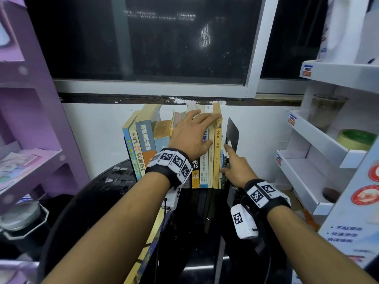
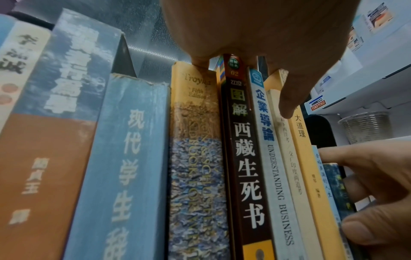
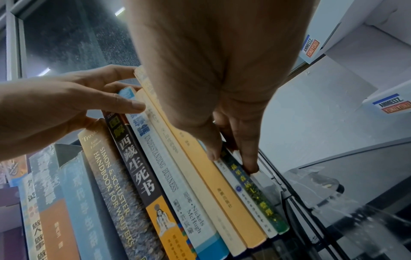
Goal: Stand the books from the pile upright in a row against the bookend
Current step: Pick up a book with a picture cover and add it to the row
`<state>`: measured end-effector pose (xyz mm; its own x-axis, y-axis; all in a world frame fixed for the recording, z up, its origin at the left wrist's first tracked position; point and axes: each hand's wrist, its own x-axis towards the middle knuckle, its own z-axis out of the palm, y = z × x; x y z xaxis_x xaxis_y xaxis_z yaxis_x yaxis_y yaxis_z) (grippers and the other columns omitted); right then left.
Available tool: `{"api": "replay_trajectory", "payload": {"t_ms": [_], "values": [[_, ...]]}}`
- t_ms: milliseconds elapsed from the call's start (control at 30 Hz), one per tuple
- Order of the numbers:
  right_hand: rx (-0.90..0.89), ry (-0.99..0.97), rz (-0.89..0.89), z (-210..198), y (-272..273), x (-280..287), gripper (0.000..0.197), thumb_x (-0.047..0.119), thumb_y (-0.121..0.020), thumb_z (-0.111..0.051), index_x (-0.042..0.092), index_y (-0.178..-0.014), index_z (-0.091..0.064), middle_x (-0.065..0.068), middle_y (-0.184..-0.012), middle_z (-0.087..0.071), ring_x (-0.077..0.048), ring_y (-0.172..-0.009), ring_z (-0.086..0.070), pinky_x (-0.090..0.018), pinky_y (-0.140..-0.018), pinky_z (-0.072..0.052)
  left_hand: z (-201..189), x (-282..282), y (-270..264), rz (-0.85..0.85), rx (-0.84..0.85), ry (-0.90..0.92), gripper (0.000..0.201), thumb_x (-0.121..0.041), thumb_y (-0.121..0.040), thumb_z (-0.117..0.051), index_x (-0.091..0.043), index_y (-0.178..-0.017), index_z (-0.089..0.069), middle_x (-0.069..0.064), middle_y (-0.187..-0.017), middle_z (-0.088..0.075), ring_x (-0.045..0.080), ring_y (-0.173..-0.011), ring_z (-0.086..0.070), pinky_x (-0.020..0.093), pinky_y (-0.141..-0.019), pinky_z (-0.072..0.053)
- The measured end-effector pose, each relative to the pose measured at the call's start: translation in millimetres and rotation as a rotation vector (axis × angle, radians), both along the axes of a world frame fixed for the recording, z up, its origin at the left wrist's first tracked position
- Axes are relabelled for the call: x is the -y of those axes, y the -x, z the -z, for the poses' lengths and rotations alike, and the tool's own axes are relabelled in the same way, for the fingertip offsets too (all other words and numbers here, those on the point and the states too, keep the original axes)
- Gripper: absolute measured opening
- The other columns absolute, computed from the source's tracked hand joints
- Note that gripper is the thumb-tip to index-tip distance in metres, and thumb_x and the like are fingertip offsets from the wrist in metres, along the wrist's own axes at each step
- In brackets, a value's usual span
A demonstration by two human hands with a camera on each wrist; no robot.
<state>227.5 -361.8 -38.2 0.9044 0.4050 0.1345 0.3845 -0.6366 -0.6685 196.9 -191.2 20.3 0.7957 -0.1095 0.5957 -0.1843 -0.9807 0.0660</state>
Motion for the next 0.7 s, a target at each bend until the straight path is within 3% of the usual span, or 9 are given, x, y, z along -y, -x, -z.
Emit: {"api": "replay_trajectory", "payload": {"t_ms": [367, 700], "values": [[-0.023, 0.022, 0.015, 4.9, -10.3, -5.1, 0.067, 0.004, -0.096, -0.051, 0.023, -0.151, -0.018, -0.014, -0.132, -0.058, -0.029, -0.113, -0.063, -0.04, -0.092, -0.054, 3.2, -0.7, -2.7, -0.009, 0.015, -0.013, 0.075, -0.043, -0.081, -0.063, -0.04, -0.146, -0.026, -0.011, -0.149, -0.039, 0.021, -0.141, -0.026, 0.048, -0.11, -0.034], [-0.027, -0.037, 0.032, 9.5, -11.0, -1.9, 0.065, 0.004, -0.098, -0.05, 0.031, -0.15, -0.023, -0.011, -0.13, -0.06, -0.027, -0.113, -0.063, -0.037, -0.09, -0.054, 4.4, -1.2, -3.4, -0.009, 0.028, -0.016, 0.075, -0.043, -0.081, -0.061, -0.04, -0.147, -0.025, -0.012, -0.147, -0.041, 0.021, -0.14, -0.026, 0.047, -0.109, -0.034]]}}
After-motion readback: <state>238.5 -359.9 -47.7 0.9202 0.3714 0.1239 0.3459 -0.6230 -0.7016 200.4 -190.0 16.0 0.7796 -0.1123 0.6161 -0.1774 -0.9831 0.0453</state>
